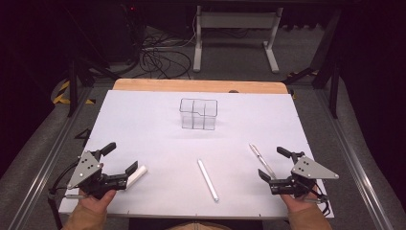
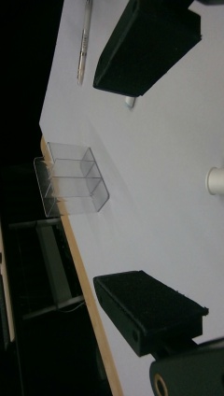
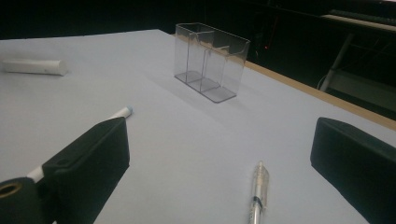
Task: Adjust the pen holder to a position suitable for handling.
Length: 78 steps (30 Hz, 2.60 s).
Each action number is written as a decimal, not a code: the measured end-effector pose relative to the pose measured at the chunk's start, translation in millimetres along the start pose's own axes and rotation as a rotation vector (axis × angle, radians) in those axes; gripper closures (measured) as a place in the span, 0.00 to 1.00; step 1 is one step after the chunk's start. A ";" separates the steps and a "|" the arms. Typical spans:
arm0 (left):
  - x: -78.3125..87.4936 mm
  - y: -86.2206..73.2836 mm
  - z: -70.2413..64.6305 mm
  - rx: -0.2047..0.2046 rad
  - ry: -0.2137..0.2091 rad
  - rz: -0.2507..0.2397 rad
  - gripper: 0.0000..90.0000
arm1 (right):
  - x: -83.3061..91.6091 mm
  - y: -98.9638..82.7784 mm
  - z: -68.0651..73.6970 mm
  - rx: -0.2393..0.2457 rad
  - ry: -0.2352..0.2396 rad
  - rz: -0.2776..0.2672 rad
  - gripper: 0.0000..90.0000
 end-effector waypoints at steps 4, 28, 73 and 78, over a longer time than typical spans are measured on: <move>0.4 0.4 0.6 -0.001 -0.008 -0.004 0.12 | -0.7 0.2 0.6 0.000 0.006 0.000 0.05; 1.8 2.1 -1.0 -0.026 -0.004 0.000 0.14 | -4.2 3.5 4.5 0.004 0.027 0.022 0.06; 1.2 2.2 -1.8 -0.030 -0.007 0.006 0.14 | -41.8 45.2 13.9 0.019 0.130 0.084 0.10; 1.1 2.2 -2.0 -0.031 -0.011 0.008 0.14 | -50.5 55.8 18.1 0.008 0.184 0.087 0.16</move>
Point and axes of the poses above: each handheld gripper's, and its own axes: x roughly backward along the jaws, y roughly out of its top, z roughly to its left, the point moved 2 cm from there along -x, roughly forward along the jaws, and after that the axes turned 9 degrees about -x, right-handed, at the moved point
